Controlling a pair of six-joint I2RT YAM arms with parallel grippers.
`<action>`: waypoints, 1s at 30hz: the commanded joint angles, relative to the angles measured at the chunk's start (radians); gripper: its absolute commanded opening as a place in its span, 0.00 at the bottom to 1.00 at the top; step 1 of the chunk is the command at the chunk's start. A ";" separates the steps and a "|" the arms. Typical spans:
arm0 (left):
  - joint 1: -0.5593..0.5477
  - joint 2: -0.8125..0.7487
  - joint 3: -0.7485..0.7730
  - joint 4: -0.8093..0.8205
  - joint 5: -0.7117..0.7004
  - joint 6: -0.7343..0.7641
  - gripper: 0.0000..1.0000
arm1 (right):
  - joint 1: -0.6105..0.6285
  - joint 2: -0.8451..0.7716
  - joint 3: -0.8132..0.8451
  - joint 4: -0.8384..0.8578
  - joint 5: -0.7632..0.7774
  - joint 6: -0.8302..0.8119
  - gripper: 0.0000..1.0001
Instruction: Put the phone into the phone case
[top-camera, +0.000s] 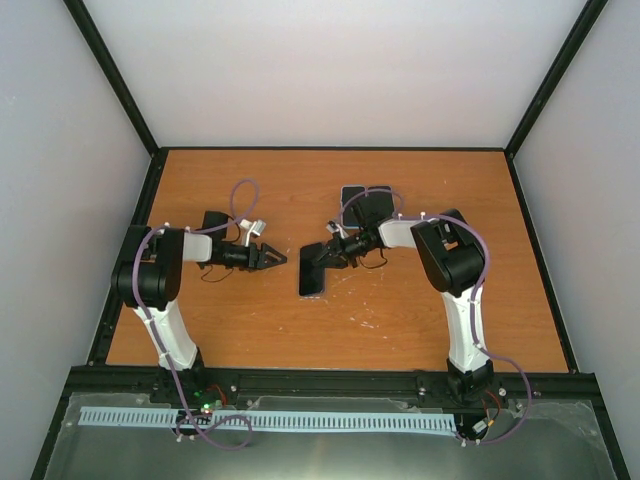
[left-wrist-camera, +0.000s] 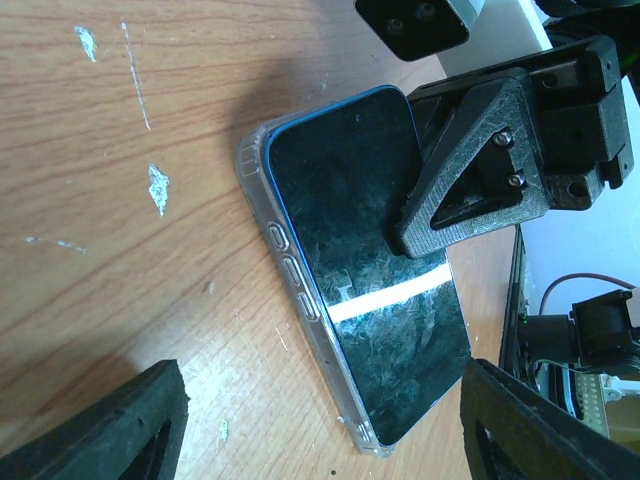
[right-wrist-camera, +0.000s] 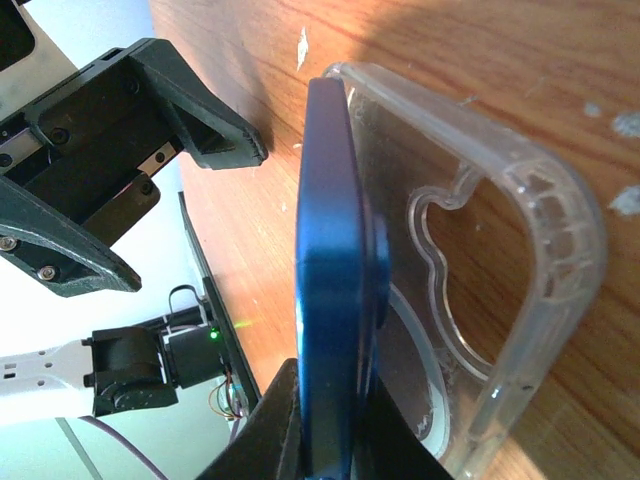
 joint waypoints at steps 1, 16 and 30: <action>-0.003 0.011 0.008 0.021 0.024 -0.009 0.75 | 0.005 0.032 0.010 -0.046 0.052 -0.022 0.03; -0.003 0.005 0.004 0.025 0.017 -0.014 0.75 | 0.017 0.038 -0.001 -0.193 0.190 -0.079 0.03; -0.003 0.011 0.002 0.039 0.020 -0.021 0.75 | 0.040 -0.066 0.084 -0.278 0.300 -0.177 0.32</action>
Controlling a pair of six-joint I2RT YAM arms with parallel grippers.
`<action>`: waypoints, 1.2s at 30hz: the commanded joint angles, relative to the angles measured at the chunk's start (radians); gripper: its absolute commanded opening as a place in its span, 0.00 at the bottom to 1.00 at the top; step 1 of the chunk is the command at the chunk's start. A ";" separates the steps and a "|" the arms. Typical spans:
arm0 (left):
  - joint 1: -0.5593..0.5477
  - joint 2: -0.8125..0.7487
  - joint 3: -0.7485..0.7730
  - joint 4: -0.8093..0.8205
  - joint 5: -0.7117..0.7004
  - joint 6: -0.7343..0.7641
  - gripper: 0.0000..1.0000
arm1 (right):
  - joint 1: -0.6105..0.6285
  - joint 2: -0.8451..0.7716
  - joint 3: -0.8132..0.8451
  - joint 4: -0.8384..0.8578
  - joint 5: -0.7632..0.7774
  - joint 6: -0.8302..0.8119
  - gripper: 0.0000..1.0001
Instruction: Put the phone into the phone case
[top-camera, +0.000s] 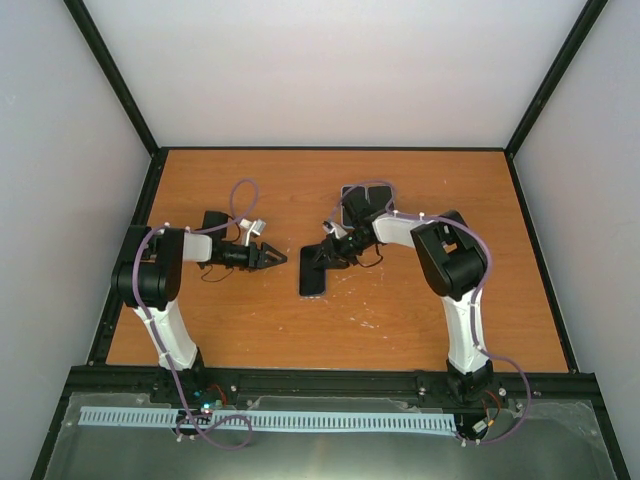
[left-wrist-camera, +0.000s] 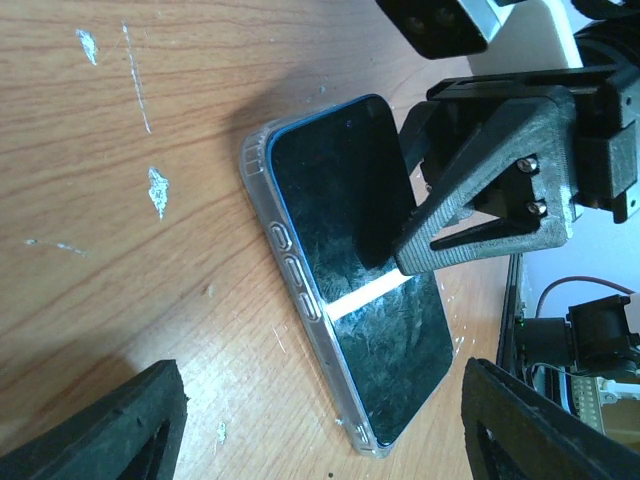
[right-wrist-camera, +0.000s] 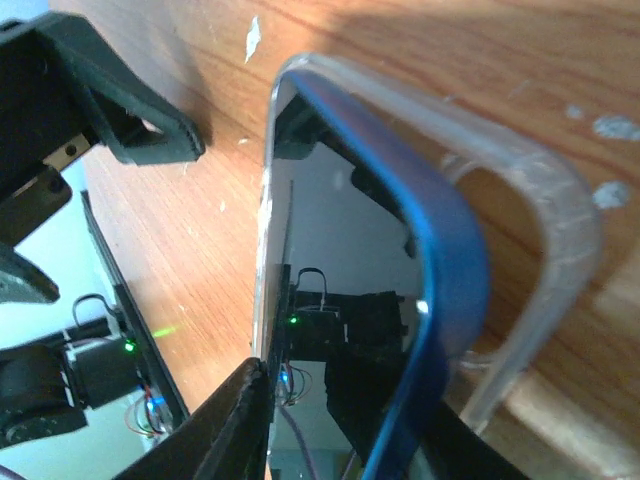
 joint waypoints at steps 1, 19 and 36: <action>-0.003 0.011 0.003 0.033 0.018 -0.008 0.75 | 0.006 -0.058 0.002 -0.074 0.124 -0.044 0.34; -0.003 -0.008 -0.001 0.037 0.017 -0.004 0.75 | 0.032 -0.145 0.081 -0.233 0.210 -0.178 0.56; -0.003 -0.042 0.011 0.026 0.001 0.018 0.74 | -0.009 -0.147 -0.084 -0.159 0.205 -0.243 0.30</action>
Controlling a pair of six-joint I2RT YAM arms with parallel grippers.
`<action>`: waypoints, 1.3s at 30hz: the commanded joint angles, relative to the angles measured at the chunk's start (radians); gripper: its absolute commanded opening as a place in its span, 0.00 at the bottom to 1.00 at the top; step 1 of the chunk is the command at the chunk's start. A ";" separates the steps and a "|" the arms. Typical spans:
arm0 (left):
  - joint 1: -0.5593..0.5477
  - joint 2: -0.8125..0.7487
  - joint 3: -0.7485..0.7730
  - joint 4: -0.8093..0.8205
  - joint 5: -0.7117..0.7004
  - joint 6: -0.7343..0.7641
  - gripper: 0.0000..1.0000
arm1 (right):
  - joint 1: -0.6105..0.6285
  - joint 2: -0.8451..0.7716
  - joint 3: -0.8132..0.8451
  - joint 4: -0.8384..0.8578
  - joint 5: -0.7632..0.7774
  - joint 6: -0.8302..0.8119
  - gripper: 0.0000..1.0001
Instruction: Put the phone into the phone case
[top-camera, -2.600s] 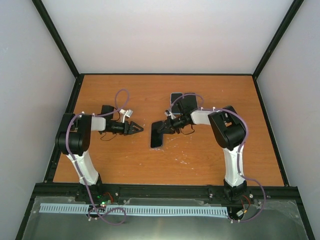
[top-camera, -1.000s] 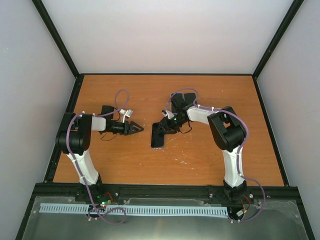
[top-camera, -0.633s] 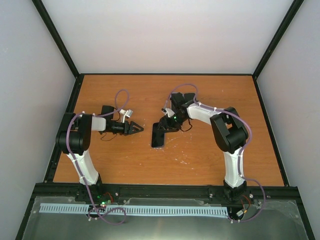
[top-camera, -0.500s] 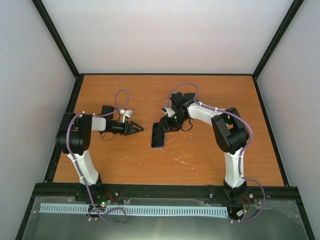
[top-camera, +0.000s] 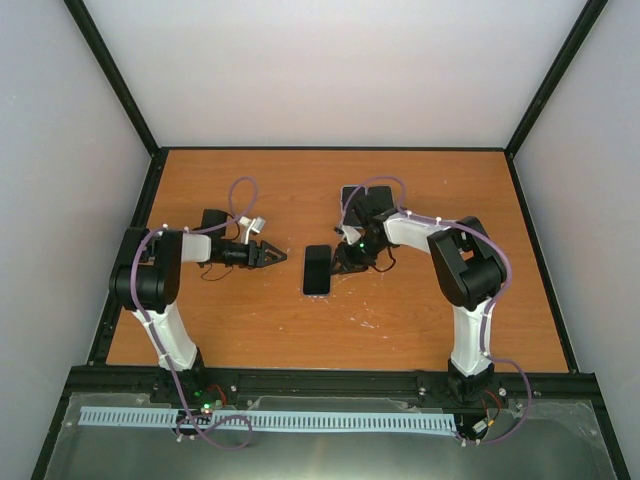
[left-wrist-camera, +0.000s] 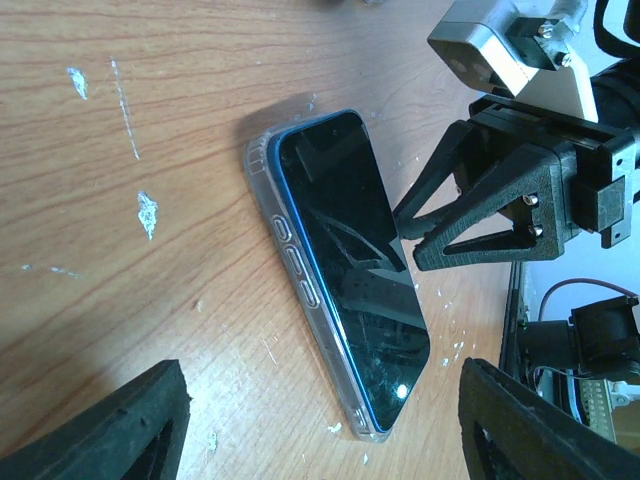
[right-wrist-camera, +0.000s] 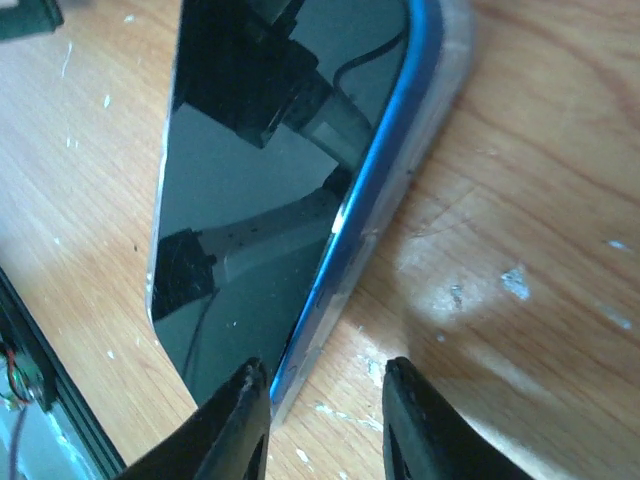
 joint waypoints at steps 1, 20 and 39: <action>-0.003 -0.017 0.014 0.010 0.004 0.022 0.74 | 0.001 0.002 -0.011 0.045 -0.028 -0.013 0.27; -0.003 -0.003 0.009 0.022 0.019 0.013 0.70 | 0.086 0.102 -0.023 0.082 -0.051 -0.025 0.03; -0.003 -0.305 -0.040 -0.173 -0.289 0.452 0.72 | 0.095 -0.034 0.000 -0.064 0.004 -0.245 0.06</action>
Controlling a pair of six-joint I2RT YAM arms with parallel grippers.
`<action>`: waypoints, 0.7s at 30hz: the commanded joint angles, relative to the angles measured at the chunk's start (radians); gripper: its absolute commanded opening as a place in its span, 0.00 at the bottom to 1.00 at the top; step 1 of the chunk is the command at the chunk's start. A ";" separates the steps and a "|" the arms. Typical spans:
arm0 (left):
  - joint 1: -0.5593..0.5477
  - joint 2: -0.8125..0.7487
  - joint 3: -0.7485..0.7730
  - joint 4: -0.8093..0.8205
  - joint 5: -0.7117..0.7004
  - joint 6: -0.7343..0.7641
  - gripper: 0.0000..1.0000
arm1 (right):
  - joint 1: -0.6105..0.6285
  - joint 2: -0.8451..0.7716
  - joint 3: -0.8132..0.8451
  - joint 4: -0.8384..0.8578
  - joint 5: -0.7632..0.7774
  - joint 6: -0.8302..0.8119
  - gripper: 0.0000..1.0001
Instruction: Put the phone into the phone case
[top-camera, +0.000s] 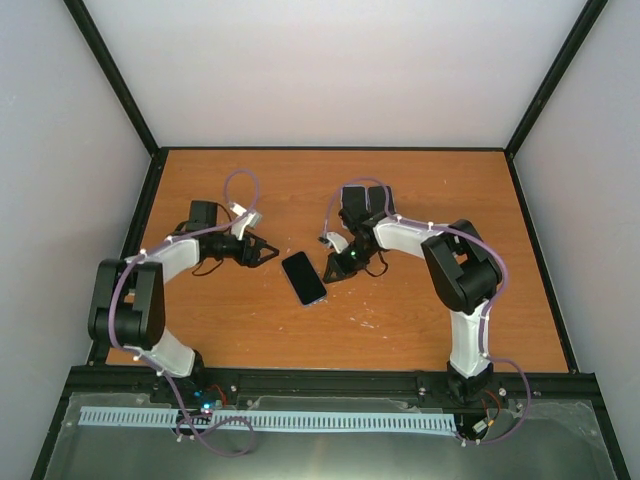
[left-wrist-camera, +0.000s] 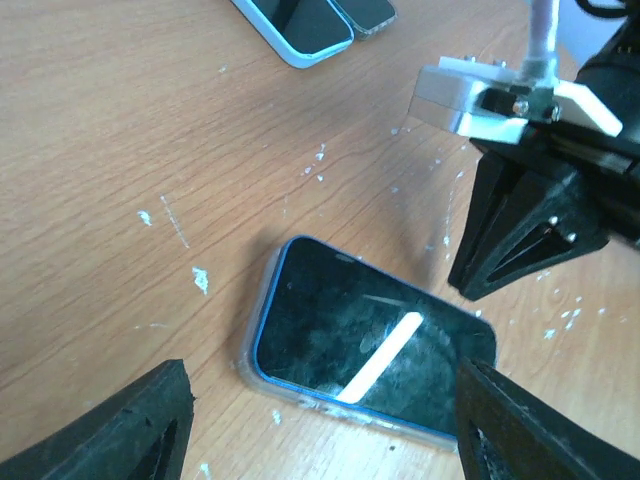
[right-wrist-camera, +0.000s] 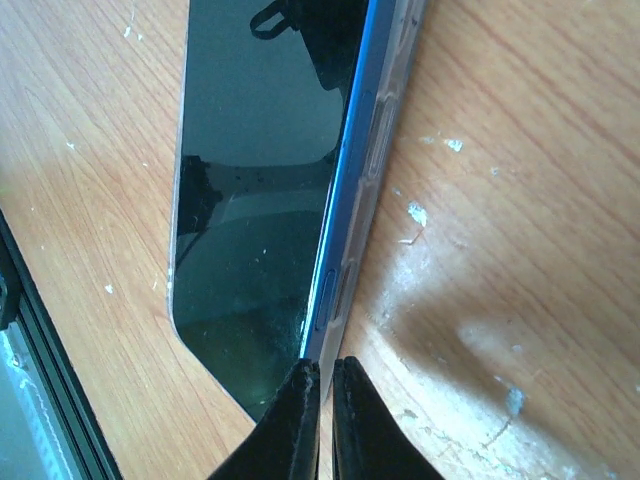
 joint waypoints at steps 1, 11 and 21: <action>-0.003 -0.093 -0.055 -0.041 -0.123 0.192 0.72 | 0.020 -0.029 -0.002 -0.051 0.025 -0.051 0.06; -0.003 -0.195 -0.156 -0.014 -0.220 0.294 0.75 | 0.052 -0.009 0.017 -0.043 0.011 -0.036 0.09; -0.004 -0.232 -0.172 0.012 -0.250 0.273 0.75 | 0.108 0.048 -0.060 -0.016 0.225 -0.097 0.07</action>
